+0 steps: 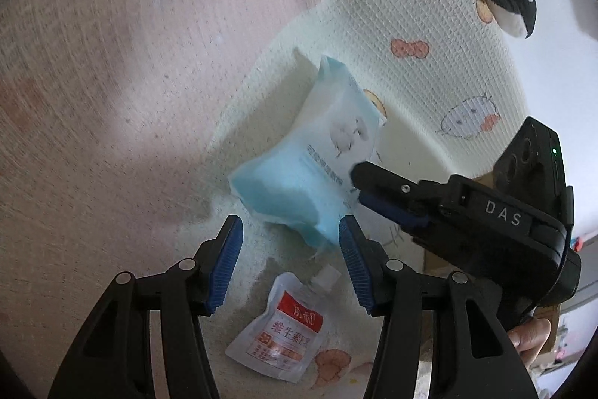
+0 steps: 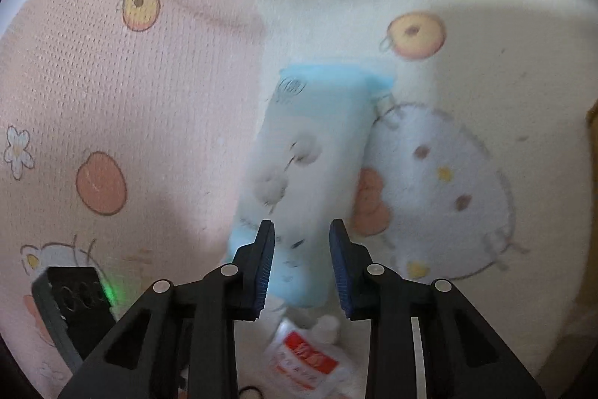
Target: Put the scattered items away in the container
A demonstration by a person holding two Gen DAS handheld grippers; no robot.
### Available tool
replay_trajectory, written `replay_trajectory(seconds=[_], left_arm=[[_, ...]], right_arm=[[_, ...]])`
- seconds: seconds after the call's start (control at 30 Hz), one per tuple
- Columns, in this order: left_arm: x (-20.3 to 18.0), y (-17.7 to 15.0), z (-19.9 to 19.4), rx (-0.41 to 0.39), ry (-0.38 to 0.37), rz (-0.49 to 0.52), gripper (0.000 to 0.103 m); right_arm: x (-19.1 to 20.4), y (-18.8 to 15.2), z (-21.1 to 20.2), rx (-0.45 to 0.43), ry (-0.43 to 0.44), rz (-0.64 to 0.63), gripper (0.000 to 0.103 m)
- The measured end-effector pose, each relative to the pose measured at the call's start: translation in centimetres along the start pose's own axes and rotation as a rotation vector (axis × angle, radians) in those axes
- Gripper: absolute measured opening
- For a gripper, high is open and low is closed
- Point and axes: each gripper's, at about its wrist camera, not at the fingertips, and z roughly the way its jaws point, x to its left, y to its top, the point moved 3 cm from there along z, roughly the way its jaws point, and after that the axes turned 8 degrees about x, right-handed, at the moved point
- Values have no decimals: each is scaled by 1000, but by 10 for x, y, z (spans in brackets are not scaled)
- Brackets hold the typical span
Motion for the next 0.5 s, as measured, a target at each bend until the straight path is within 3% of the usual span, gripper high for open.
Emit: replay_trajectory(seconds=[0.2,0.5], left_arm=[[7,0,0,4,-2,-8,58],[23,19,4,-23,27,-31,58]], right_arm=[[16,-2,19,65,32,-32,27],[51,4,22,48,52,-128,27]])
